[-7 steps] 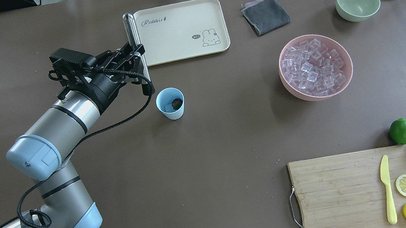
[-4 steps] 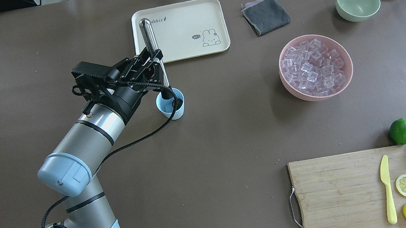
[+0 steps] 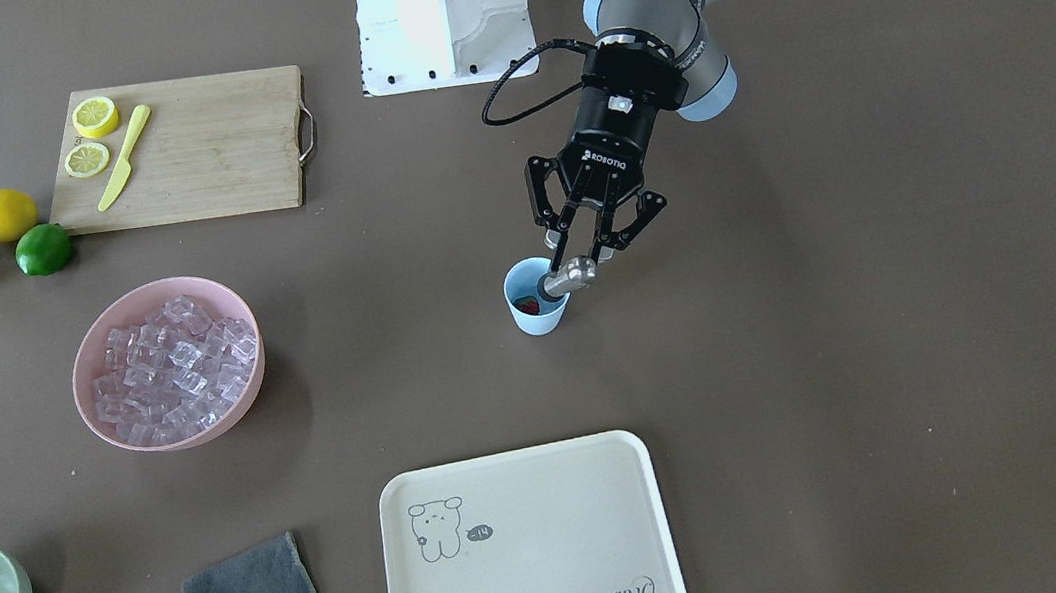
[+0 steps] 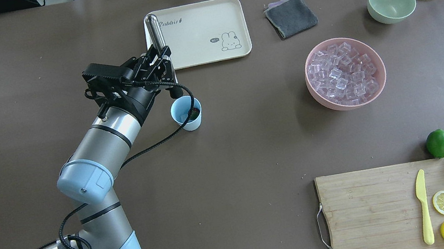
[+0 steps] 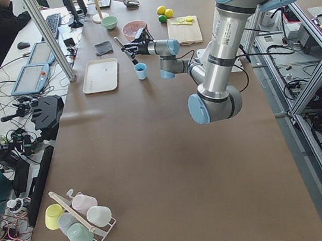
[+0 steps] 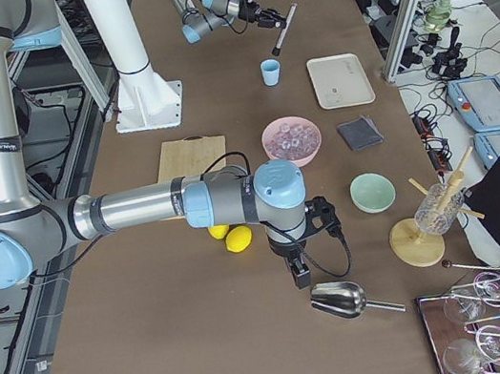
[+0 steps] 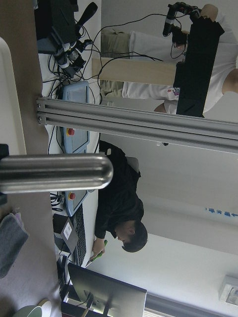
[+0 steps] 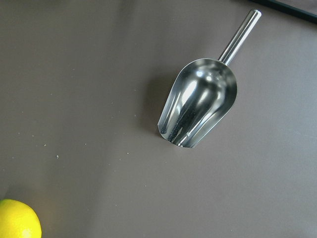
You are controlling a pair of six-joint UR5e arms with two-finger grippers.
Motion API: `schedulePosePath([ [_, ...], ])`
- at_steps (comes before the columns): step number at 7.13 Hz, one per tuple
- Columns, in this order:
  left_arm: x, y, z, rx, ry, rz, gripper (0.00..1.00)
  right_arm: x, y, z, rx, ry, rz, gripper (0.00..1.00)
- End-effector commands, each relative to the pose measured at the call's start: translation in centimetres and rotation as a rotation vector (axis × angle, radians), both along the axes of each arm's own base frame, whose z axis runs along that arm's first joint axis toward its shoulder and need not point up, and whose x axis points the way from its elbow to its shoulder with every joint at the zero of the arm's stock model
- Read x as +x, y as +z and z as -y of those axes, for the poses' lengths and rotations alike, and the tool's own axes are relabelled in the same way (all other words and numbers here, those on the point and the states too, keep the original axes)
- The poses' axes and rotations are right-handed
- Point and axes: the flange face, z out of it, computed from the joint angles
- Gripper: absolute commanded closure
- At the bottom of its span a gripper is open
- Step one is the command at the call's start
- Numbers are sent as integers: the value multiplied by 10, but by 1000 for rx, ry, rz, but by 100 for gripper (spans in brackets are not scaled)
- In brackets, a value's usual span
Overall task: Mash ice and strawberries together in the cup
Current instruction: 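Lower the muddler into the light-blue cup and press down with the left gripper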
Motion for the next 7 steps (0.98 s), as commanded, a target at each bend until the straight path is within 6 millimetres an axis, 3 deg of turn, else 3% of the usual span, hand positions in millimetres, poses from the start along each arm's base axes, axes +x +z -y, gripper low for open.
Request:
schedulePosePath([
  [1, 7, 0, -6, -4, 1, 1, 100, 1, 1, -1, -1, 2, 2, 1],
  [3, 29, 11, -22, -19, 8, 19, 100, 1, 1, -1, -1, 2, 0, 1],
  [4, 39, 26, -18, -32, 8, 40, 100, 1, 3, -3, -4, 1, -1, 1],
  [6, 47, 41, -16, -40, 10, 49, 100, 2, 4, -3, -2, -3, -6, 1],
  [7, 42, 35, -17, -21, 17, 21, 100, 1, 4, -3, -3, -5, -9, 1],
])
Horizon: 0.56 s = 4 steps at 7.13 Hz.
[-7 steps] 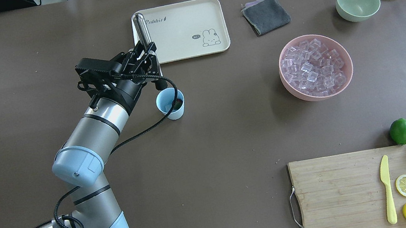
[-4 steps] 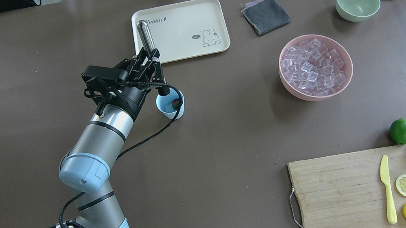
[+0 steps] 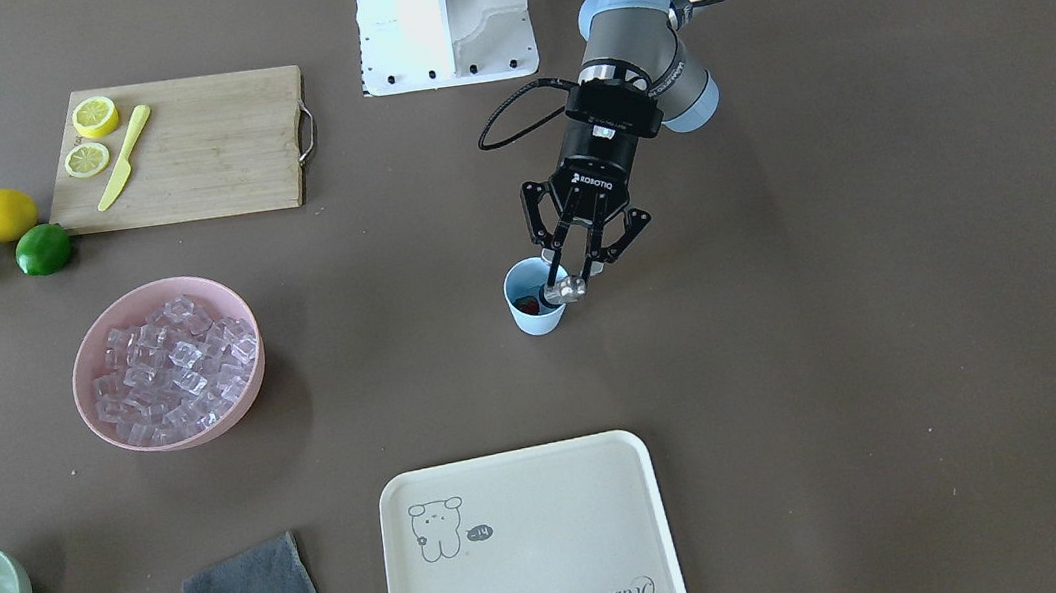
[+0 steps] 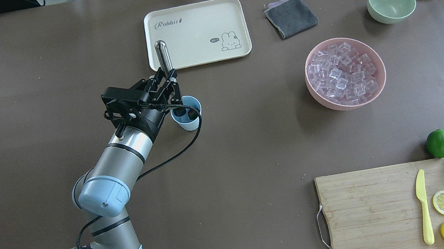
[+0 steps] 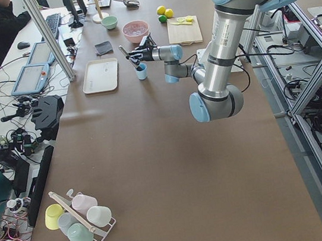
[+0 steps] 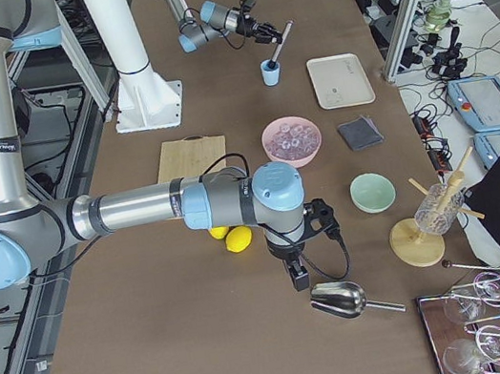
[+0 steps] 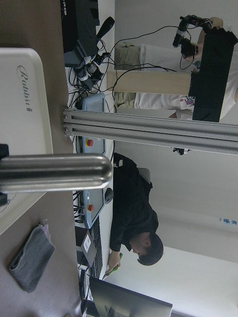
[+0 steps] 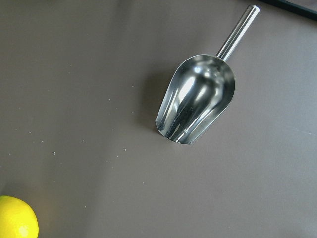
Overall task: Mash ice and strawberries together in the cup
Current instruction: 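Lower the muddler into the light-blue cup and press down with the left gripper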
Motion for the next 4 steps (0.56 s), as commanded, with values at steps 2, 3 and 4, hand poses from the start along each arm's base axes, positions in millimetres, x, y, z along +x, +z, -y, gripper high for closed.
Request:
schedulePosePath([
  [2, -31, -46, -13, 73, 7, -69, 100, 0, 1, -1, 2, -3, -3, 1],
  [3, -30, -46, -14, 71, 8, -72, 100, 0, 2, -1, 1, -4, -3, 1],
  [4, -7, -31, -27, 55, 37, -53, 100, 0, 2, -2, 2, -6, -3, 1],
])
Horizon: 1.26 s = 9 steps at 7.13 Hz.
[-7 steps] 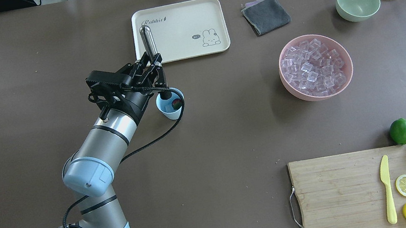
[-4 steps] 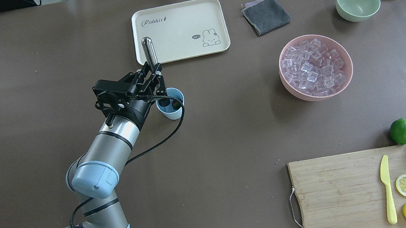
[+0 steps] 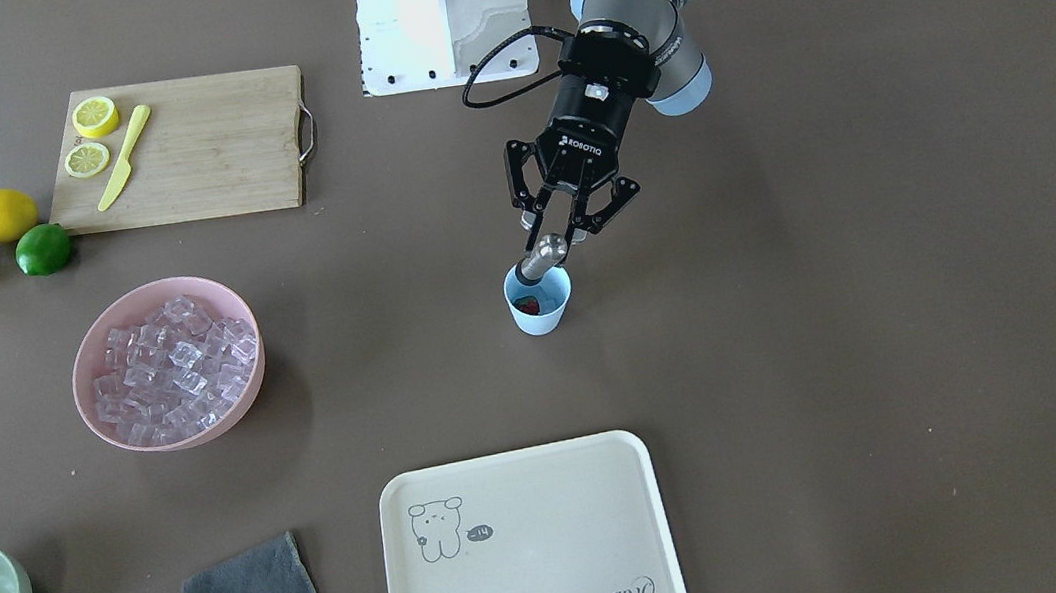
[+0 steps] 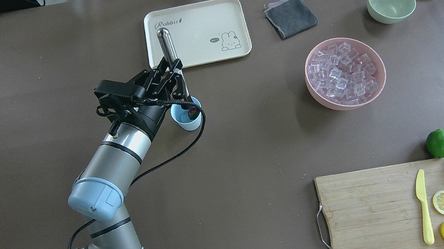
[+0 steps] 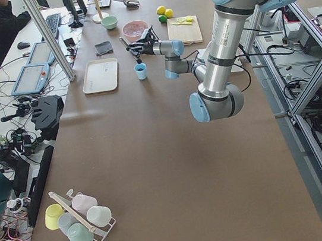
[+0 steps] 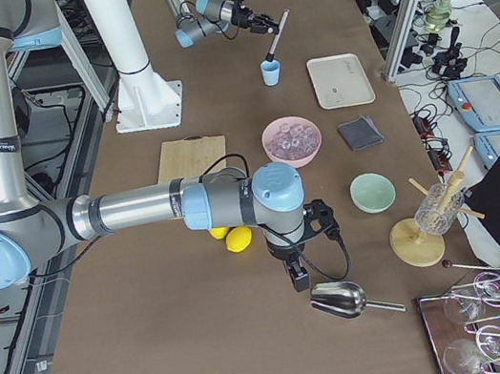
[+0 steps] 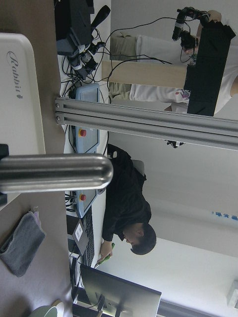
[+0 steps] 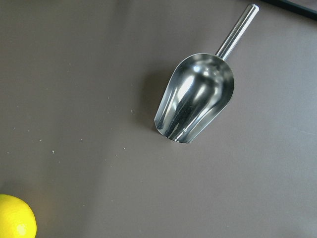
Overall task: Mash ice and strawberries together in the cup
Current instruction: 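Lower the muddler into the light-blue cup and press down with the left gripper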
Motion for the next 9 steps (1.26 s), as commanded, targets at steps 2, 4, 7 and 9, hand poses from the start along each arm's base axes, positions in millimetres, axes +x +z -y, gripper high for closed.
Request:
schedulePosePath([
  [2, 23, 15, -3, -14, 12, 33, 100, 0, 2, -2, -3, -2, -1, 1],
  [4, 32, 30, 0, -26, 14, 64, 100, 0, 6, -5, -9, -2, -1, 1],
  [7, 30, 25, 6, -22, 7, 65, 100, -1, 8, -5, -8, -12, -2, 1],
  [9, -10, -13, 23, 30, 54, 16, 100, 0, 5, -1, 5, -18, -5, 1],
])
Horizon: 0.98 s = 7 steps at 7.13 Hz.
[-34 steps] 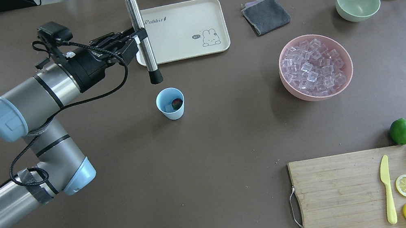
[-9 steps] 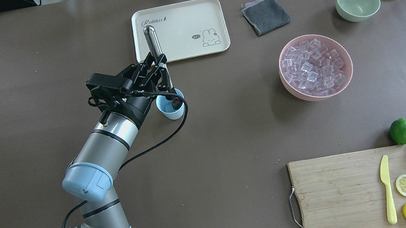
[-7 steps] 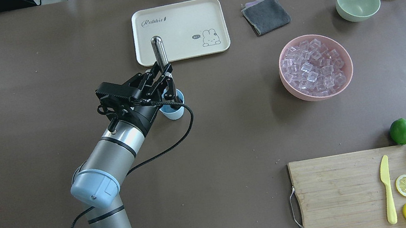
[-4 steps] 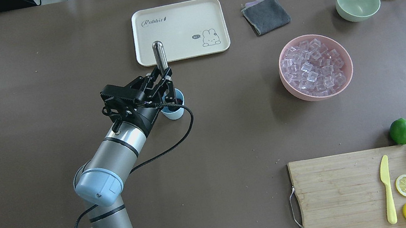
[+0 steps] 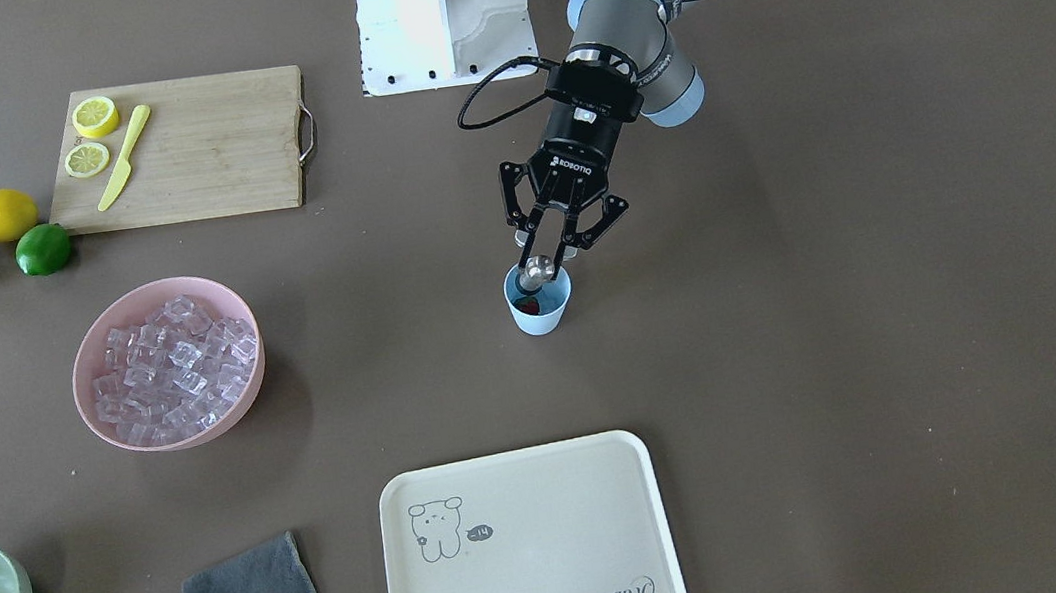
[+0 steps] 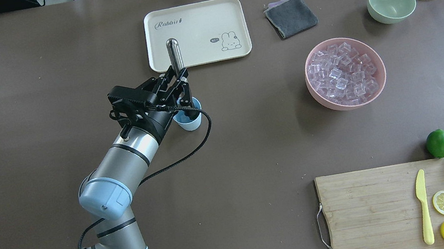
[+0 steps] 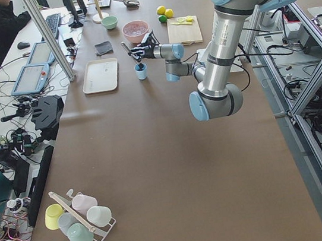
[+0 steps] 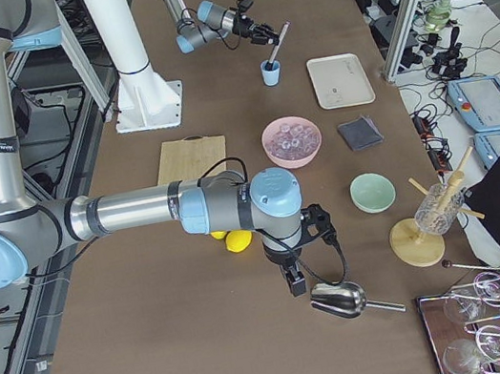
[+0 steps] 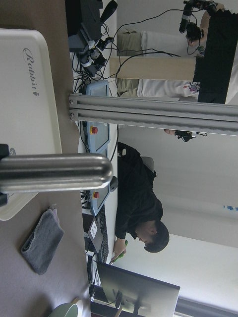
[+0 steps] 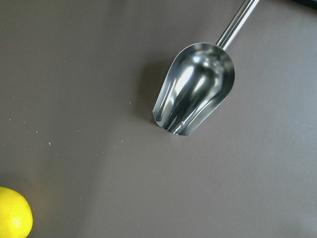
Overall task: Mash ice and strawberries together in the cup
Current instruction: 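Lift the muddler out of the cup and carry it back with the left gripper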
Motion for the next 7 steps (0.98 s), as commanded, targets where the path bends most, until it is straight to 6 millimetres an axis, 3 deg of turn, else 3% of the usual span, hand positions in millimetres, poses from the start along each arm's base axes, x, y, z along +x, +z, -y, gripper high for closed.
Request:
schedulePosePath([
  [1, -57, -25, 46, 48, 113, -46, 100, 0, -3, 2, 9, -4, -5, 1],
  [2, -97, -17, 81, -56, 241, -91, 100, 1, -4, 2, 12, -3, -5, 1],
  [4, -248, 8, 124, -432, 557, 57, 100, 0, -5, 1, 14, -5, 2, 1],
  [5, -309, 52, 145, -592, 679, 63, 100, 0, -4, 0, 13, -5, 2, 1],
  [6, -360, 118, 155, -718, 746, 37, 100, 0, -6, 1, 17, -5, 2, 1],
  [7, -397, 190, 148, -804, 760, 37, 100, 0, -5, 1, 16, -7, 2, 1],
])
